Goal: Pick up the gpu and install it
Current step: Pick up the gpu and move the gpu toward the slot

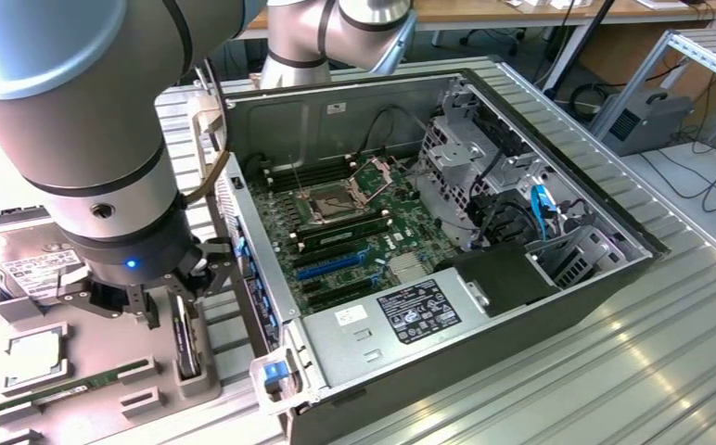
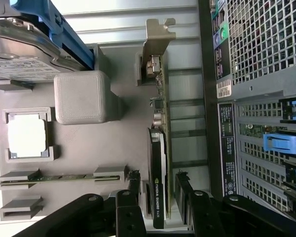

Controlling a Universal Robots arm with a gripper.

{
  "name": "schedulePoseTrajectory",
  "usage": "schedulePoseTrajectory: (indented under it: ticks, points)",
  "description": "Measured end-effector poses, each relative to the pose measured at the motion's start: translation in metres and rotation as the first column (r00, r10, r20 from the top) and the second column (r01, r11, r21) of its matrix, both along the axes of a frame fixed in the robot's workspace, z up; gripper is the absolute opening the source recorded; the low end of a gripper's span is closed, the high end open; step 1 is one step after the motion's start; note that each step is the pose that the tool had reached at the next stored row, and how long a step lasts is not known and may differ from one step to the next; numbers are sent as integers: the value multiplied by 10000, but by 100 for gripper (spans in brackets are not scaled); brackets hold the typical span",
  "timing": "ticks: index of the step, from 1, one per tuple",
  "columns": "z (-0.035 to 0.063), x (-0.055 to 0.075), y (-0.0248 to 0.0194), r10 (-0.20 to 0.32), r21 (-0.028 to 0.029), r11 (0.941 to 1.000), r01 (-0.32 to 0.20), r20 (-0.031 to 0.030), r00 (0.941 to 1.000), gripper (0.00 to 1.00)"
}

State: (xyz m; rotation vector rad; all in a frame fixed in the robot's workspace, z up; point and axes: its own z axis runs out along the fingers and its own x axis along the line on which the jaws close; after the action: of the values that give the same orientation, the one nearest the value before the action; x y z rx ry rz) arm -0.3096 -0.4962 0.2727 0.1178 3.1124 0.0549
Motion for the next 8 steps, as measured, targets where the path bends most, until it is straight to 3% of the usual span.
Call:
schedulePoseTrajectory:
  ticks: [8]
  points:
    - [-88,8,13,0,-2,10000,0,-1,10000,42]
